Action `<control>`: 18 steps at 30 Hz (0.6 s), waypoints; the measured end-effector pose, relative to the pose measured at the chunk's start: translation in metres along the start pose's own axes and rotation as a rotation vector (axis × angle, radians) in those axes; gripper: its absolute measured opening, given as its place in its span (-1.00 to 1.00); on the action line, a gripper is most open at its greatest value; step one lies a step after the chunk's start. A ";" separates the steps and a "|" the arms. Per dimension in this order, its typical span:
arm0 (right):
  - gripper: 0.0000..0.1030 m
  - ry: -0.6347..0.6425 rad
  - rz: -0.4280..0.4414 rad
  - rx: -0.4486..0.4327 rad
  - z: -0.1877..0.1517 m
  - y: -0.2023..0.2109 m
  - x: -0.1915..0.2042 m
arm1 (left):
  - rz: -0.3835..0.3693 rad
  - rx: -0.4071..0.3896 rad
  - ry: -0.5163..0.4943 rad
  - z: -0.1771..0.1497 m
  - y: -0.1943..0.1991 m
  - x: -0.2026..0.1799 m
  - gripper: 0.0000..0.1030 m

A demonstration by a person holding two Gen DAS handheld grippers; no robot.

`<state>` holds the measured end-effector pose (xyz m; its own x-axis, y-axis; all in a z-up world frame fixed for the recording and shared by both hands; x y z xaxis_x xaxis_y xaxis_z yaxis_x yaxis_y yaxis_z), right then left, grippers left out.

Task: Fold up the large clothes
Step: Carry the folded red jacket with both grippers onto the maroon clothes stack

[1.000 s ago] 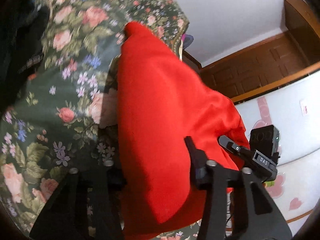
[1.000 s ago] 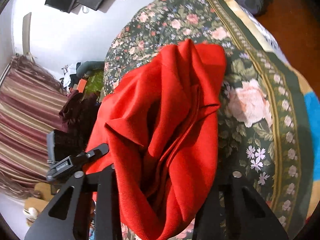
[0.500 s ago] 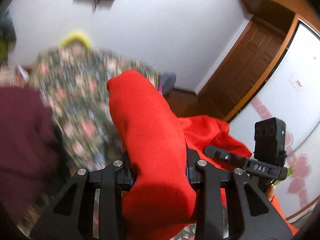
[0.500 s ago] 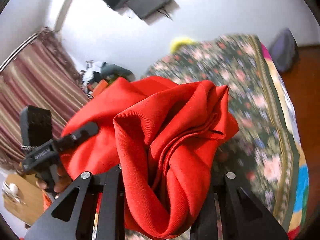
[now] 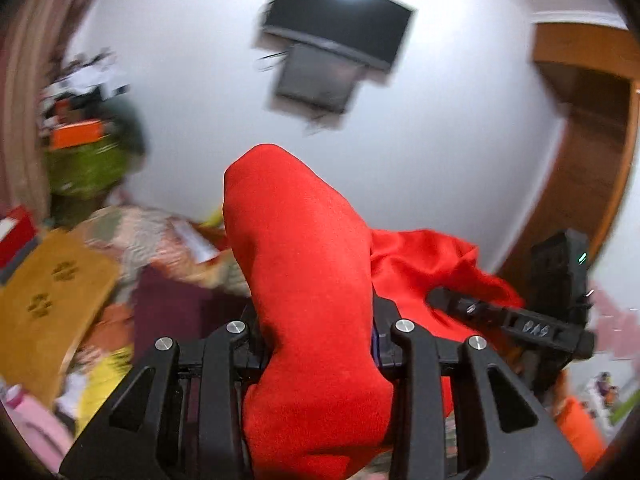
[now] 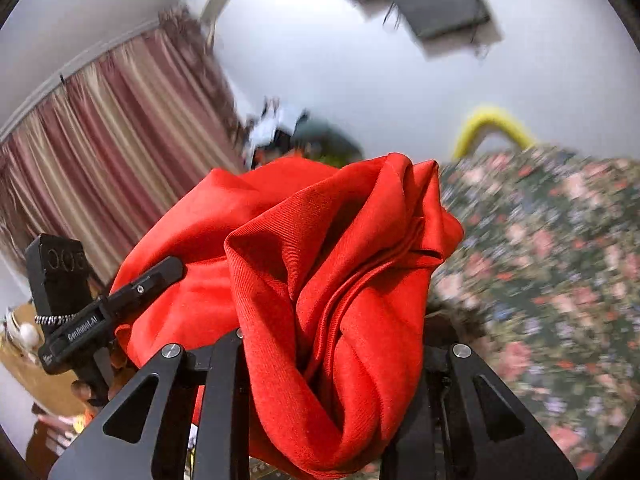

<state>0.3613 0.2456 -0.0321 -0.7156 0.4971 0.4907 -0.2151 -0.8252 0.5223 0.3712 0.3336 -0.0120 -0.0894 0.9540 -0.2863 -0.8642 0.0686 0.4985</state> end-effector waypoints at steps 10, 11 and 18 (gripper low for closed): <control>-0.49 0.019 -0.069 0.116 -0.058 -0.071 -0.028 | 0.036 0.195 0.159 -0.086 -0.057 0.130 -0.13; -0.48 0.021 -0.088 0.110 -0.057 -0.066 -0.024 | 0.040 0.199 0.130 -0.086 -0.058 0.126 -0.11; -0.24 -0.051 -0.272 0.018 -0.059 -0.018 -0.046 | 0.123 0.232 0.076 -0.095 -0.058 0.118 0.11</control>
<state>0.3592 0.2213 -0.1051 -0.5988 0.7129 0.3650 -0.3824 -0.6549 0.6519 0.3642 0.4149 -0.1524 -0.2306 0.9354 -0.2682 -0.7089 0.0274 0.7048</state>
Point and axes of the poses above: each gripper's, at about its wrist camera, not at the fingertips, and y roughly against the way its jaws point, x to its left, z to its top, the point moved 10 cm from there along -y, roughly the way its jaws point, and after that the axes turned 5 degrees about x, right-handed, at the moved point
